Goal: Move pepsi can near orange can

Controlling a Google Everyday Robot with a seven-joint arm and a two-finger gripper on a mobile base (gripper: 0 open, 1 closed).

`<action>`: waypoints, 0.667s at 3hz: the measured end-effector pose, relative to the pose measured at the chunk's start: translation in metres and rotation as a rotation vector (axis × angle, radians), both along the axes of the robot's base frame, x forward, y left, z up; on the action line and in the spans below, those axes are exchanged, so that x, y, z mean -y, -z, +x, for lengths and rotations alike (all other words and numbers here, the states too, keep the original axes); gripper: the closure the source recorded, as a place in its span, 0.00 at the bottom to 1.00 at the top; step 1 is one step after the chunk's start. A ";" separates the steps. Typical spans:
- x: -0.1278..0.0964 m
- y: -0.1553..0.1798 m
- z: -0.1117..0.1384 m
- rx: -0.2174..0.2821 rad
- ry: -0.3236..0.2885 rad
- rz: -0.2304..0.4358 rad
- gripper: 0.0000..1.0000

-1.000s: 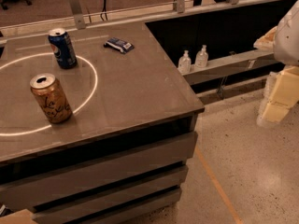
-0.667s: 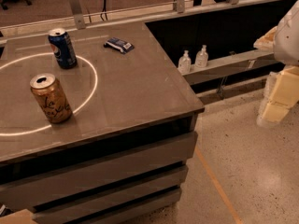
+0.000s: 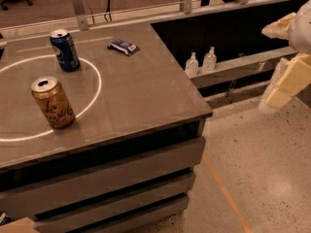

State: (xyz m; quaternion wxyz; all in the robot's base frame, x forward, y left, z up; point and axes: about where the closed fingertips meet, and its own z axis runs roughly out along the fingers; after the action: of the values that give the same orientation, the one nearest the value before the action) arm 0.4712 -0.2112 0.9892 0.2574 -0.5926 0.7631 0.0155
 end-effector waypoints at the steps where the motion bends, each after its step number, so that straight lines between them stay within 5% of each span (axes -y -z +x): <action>1: -0.007 0.002 0.021 0.075 -0.036 0.146 0.00; 2: -0.021 0.016 0.072 0.144 0.001 0.276 0.00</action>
Offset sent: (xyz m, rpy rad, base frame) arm 0.1415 0.0386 -0.0375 0.4621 -0.1798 -0.0895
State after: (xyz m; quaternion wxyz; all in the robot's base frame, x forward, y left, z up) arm 0.5434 -0.1898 0.9731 0.3906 -0.5508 0.7335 0.0774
